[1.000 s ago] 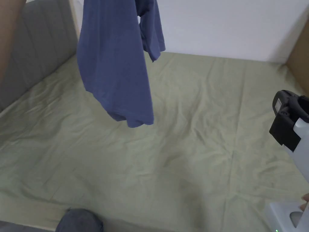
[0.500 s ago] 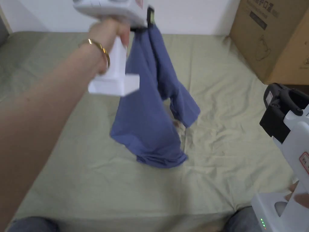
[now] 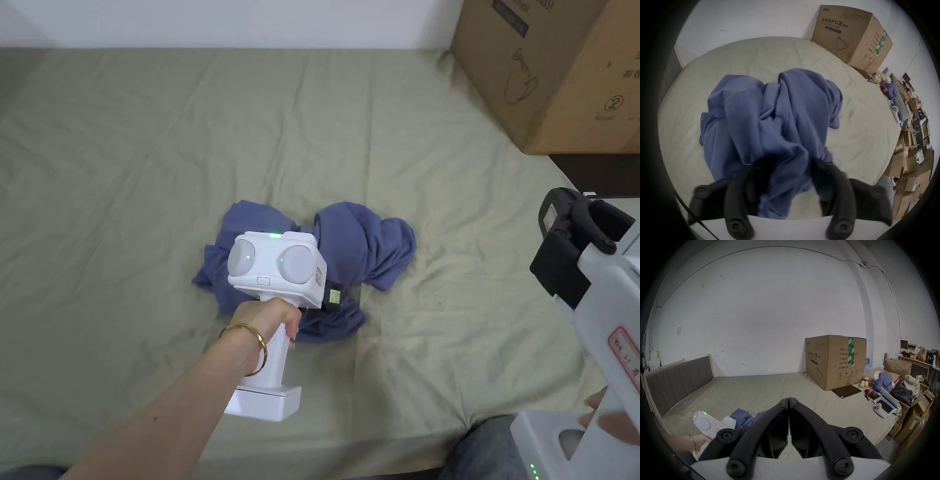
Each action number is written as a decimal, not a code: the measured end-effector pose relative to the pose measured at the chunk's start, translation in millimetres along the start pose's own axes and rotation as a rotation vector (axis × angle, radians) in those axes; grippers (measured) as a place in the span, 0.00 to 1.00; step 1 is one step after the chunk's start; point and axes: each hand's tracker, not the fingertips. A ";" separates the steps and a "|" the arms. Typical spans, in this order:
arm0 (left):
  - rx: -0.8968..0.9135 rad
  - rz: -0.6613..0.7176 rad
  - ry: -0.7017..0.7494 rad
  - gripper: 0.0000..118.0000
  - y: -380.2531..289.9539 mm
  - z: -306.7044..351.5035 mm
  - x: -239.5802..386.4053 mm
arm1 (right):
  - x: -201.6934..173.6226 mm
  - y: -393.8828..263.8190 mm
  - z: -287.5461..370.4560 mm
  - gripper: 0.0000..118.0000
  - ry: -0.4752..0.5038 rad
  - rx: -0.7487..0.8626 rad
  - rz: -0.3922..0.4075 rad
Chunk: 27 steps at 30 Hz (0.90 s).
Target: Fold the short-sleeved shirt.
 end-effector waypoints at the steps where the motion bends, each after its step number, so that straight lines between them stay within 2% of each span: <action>1: 0.020 0.004 -0.014 0.72 4.7 8.8 -0.1 | -1.0 -0.2 -0.3 0.00 0.001 -0.002 0.007; 4: 0.167 0.022 -0.067 0.81 26.7 47.8 -8.3 | -5.2 2.3 -1.2 0.00 0.019 0.002 0.013; 5: 0.240 0.029 -0.073 0.87 31.6 64.5 -12.9 | -7.2 3.7 -1.6 0.00 0.026 0.007 0.018; 8: 0.473 0.068 -0.079 0.90 40.6 126.3 -31.2 | -13.6 9.4 -4.3 0.00 0.050 0.024 0.023; 12: 0.691 0.041 0.092 0.91 25.6 192.5 -52.8 | -24.1 16.8 -11.4 0.00 0.076 0.051 0.031; 16: 0.848 -0.022 0.373 0.91 -10.5 232.7 -68.2 | -34.8 21.6 -18.5 0.00 0.097 0.075 0.038; 20: 0.916 0.017 0.464 0.90 -47.8 250.8 -83.9 | -45.1 18.8 -23.4 0.00 0.107 0.081 0.048; 22: 0.932 0.048 0.471 0.84 -64.2 252.7 -89.7 | -48.5 14.2 -24.1 0.00 0.114 0.080 0.056; 23: 0.936 0.050 0.473 0.78 -71.8 253.0 -90.8 | -50.0 11.5 -24.5 0.00 0.117 0.076 0.060; 25: 0.960 0.051 0.513 0.52 -84.5 250.4 -90.3 | -52.0 5.8 -25.1 0.00 0.121 0.060 0.062; 27: 0.955 0.004 0.552 0.21 -92.5 243.7 -88.8 | -52.3 -0.6 -25.0 0.00 0.124 0.052 0.051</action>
